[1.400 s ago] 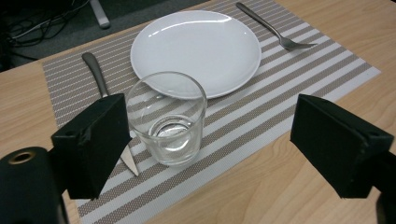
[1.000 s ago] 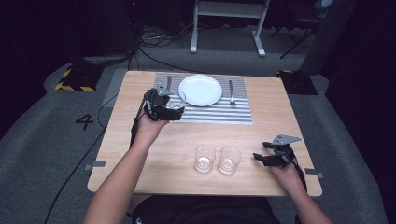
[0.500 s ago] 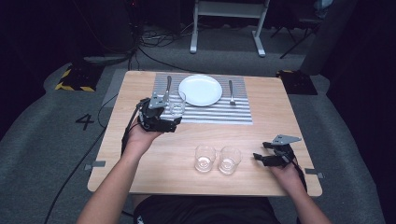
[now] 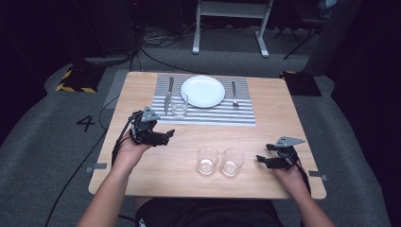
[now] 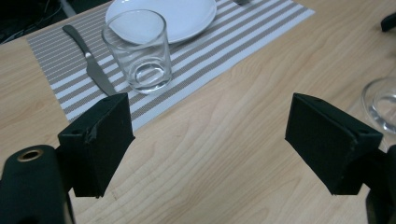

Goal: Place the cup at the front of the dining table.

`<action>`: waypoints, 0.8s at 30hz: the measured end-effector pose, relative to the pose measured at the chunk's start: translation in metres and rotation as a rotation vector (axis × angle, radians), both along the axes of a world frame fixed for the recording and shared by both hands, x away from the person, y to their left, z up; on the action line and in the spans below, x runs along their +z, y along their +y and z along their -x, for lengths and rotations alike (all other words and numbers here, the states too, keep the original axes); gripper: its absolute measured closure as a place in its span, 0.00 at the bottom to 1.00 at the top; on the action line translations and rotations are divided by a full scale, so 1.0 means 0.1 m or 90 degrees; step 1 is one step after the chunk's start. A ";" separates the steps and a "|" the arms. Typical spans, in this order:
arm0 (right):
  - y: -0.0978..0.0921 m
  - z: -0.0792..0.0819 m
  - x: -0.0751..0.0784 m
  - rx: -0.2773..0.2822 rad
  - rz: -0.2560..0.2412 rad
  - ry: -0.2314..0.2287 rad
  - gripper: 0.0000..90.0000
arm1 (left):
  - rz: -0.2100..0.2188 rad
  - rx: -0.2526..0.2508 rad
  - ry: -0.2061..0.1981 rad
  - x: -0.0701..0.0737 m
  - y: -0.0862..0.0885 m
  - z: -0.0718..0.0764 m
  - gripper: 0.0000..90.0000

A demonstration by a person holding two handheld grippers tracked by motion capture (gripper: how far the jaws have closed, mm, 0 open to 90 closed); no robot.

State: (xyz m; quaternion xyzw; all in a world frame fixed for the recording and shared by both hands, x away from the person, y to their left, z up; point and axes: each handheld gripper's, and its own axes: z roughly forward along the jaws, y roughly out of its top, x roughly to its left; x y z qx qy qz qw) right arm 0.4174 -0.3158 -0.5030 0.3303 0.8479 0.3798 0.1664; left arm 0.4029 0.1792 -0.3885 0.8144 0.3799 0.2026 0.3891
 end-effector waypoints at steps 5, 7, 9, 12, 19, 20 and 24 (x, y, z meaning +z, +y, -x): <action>0.01 0.00 0.00 -0.003 -0.007 0.005 0.30 | -0.029 -0.037 0.025 -0.10 0.03 0.03 0.17; 0.01 0.01 0.00 -0.008 -0.010 0.006 0.30 | -0.026 -0.025 0.025 -0.14 0.05 0.06 0.17; 0.02 0.01 0.00 -0.009 -0.010 0.006 0.30 | -0.024 -0.018 0.020 -0.18 0.07 0.09 0.17; 0.02 0.01 0.00 -0.009 -0.010 0.006 0.30 | -0.031 -0.006 0.022 -0.24 0.11 0.12 0.17; 0.02 0.01 0.00 -0.010 -0.010 0.003 0.30 | -0.023 0.002 0.057 -0.43 0.23 0.18 0.17; 0.02 0.01 0.00 -0.008 -0.009 0.004 0.30 | -0.020 0.003 0.062 -0.46 0.25 0.18 0.17; 0.02 0.01 0.00 -0.009 -0.009 0.005 0.30 | -0.029 0.008 0.072 -0.54 0.29 0.21 0.17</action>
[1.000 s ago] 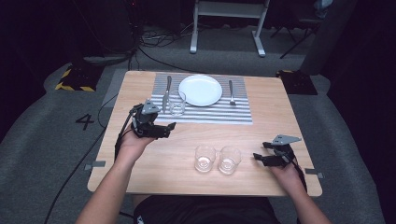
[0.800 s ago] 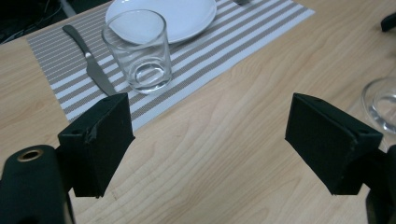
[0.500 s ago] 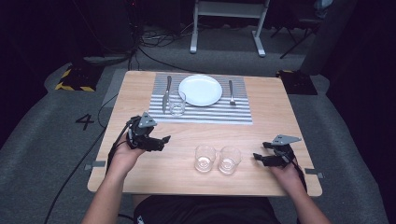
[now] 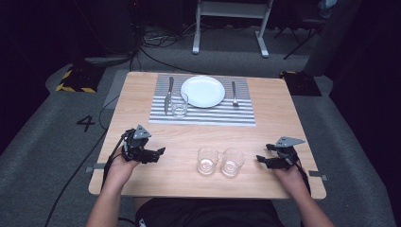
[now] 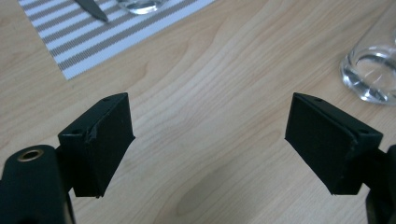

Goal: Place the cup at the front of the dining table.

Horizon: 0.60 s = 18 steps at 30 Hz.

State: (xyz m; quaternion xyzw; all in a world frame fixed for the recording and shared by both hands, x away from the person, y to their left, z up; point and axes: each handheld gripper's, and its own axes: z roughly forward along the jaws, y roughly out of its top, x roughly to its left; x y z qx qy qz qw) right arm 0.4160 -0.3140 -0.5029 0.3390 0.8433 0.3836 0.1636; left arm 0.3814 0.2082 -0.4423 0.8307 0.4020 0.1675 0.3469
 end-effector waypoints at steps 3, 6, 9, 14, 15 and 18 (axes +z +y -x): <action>0.00 0.00 0.00 0.000 0.000 0.000 0.30 | -0.012 -0.009 0.015 -0.05 0.01 0.03 0.17; 0.00 0.00 0.00 0.000 0.000 0.000 0.30 | -0.037 -0.015 0.009 -0.08 0.03 0.07 0.17; 0.00 0.00 0.00 0.001 0.000 0.000 0.30 | -0.052 -0.022 0.020 -0.12 0.06 0.10 0.17; 0.00 0.01 0.00 0.002 0.002 -0.001 0.30 | -0.066 -0.039 0.052 -0.22 0.07 0.12 0.17; 0.00 0.01 0.00 0.003 0.002 -0.001 0.30 | -0.066 -0.045 0.065 -0.25 0.07 0.12 0.17; 0.00 0.01 0.00 0.004 0.003 -0.003 0.30 | -0.071 -0.044 0.080 -0.29 0.08 0.12 0.17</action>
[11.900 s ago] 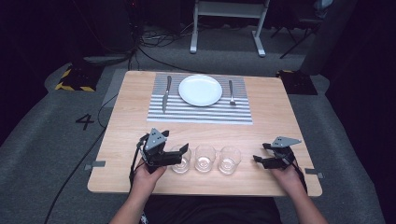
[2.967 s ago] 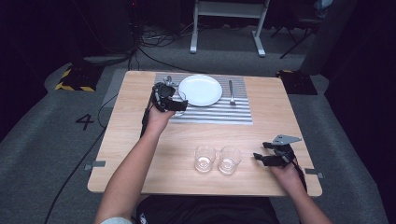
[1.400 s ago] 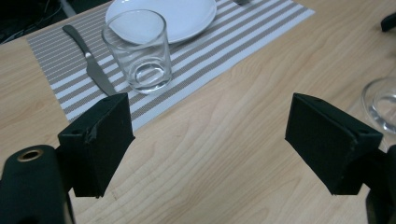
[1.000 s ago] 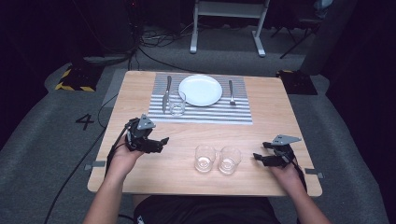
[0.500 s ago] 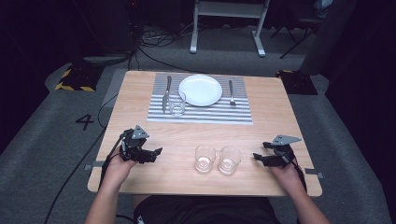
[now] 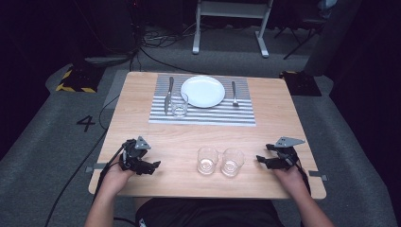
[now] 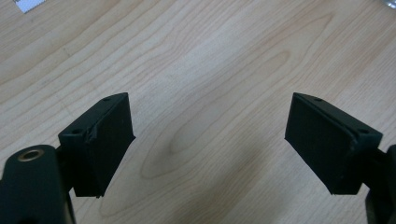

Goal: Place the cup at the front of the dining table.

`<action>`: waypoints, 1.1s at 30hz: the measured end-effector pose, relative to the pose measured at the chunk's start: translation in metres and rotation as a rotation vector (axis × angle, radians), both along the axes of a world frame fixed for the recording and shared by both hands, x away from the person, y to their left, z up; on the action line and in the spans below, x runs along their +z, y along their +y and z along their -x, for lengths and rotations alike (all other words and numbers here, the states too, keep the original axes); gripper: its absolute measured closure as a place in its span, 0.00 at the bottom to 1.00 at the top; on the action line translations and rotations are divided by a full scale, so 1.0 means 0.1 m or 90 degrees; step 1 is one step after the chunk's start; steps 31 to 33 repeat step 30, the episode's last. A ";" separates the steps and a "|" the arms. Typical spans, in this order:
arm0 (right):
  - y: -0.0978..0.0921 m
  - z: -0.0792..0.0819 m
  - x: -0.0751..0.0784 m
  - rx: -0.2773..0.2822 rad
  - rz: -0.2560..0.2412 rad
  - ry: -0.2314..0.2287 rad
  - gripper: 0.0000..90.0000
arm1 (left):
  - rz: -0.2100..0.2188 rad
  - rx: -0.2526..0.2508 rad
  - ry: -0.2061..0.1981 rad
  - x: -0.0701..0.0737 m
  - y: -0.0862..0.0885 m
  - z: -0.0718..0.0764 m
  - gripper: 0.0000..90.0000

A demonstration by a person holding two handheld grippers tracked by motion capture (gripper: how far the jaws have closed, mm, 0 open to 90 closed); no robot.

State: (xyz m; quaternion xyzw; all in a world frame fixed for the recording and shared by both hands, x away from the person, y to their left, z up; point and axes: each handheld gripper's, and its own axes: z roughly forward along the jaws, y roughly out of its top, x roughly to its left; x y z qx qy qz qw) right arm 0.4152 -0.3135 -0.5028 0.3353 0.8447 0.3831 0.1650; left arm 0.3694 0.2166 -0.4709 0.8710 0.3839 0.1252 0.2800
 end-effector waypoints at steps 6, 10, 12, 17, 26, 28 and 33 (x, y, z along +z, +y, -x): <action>0.00 0.00 0.00 -0.001 -0.001 0.001 0.30 | -0.009 -0.009 0.026 -0.10 0.03 -0.02 0.17; 0.00 0.00 0.00 -0.002 -0.001 0.001 0.30 | -0.003 -0.007 0.034 -0.17 0.04 -0.02 0.16; 0.00 0.00 0.00 -0.001 0.000 0.001 0.30 | -0.003 -0.002 0.028 -0.18 0.05 -0.03 0.17; 0.00 0.00 0.00 0.000 -0.001 0.000 0.30 | 0.032 -0.016 -0.008 -0.26 0.06 -0.02 0.11; 0.00 0.01 0.00 0.000 -0.001 0.001 0.30 | 0.054 -0.022 -0.025 -0.32 0.06 0.00 0.01; 0.00 0.01 0.00 0.000 -0.001 0.001 0.30 | 0.053 -0.021 -0.025 -0.32 0.06 0.00 0.01; 0.00 0.00 0.00 0.002 0.000 0.002 0.30 | 0.053 -0.021 -0.025 -0.32 0.06 0.00 0.01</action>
